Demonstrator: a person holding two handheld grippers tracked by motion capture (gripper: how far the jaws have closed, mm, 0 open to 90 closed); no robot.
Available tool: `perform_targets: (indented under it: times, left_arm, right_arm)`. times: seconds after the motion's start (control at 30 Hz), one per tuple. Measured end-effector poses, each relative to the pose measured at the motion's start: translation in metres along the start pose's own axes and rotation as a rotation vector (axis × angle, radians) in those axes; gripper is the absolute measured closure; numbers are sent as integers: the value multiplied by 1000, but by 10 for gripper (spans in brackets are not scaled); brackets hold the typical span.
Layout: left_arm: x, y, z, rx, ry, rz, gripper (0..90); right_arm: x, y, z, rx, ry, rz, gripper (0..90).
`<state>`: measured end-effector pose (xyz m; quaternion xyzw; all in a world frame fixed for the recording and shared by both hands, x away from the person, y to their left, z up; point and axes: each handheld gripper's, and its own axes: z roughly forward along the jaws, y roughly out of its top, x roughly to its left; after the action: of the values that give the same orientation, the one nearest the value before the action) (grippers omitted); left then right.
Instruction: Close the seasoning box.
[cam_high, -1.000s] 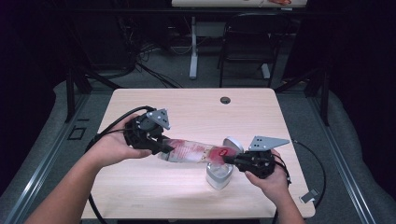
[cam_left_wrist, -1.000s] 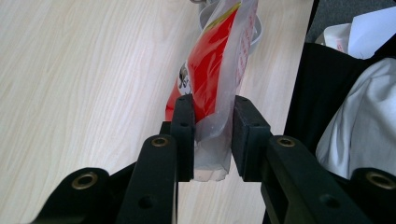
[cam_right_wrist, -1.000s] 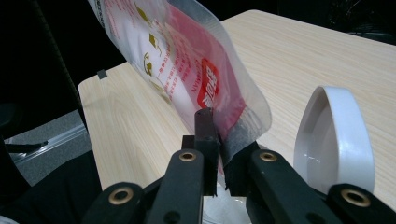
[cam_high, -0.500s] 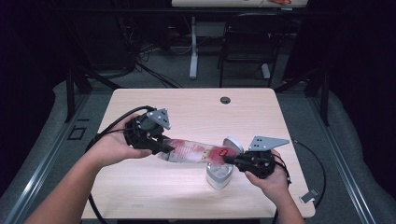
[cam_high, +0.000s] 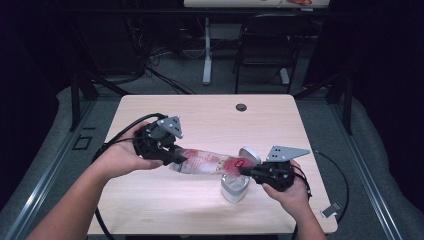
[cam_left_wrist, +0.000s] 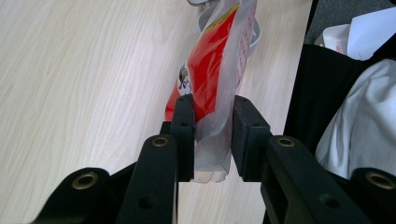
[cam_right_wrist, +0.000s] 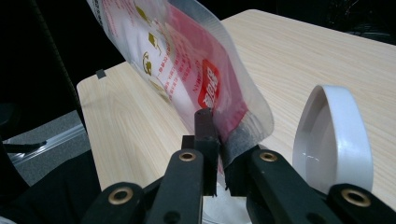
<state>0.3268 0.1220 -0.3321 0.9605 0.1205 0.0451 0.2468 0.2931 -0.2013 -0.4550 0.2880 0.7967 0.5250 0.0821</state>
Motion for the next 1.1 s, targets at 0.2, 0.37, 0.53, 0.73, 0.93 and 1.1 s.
perform_targets:
  times: [0.2,0.37,0.53,0.73,0.93,1.1]
  left_arm:
    - [0,0,0,-3,-2,-3,732]
    - [0,1,0,-5,-1,-1,733]
    - [0,1,0,-5,-3,2,733]
    - [0,1,0,-4,-3,3,733]
    - [0,2,0,-5,-5,-1,733]
    - [0,2,0,-5,-5,0,733]
  right_arm:
    - [0,0,0,1,-1,0,862]
    - [0,0,0,1,-1,1,861]
    - [0,0,0,1,-2,-1,861]
    - [0,0,0,2,-2,-1,861]
    - [0,0,0,1,-2,0,861]
    - [0,0,0,1,-2,1,861]
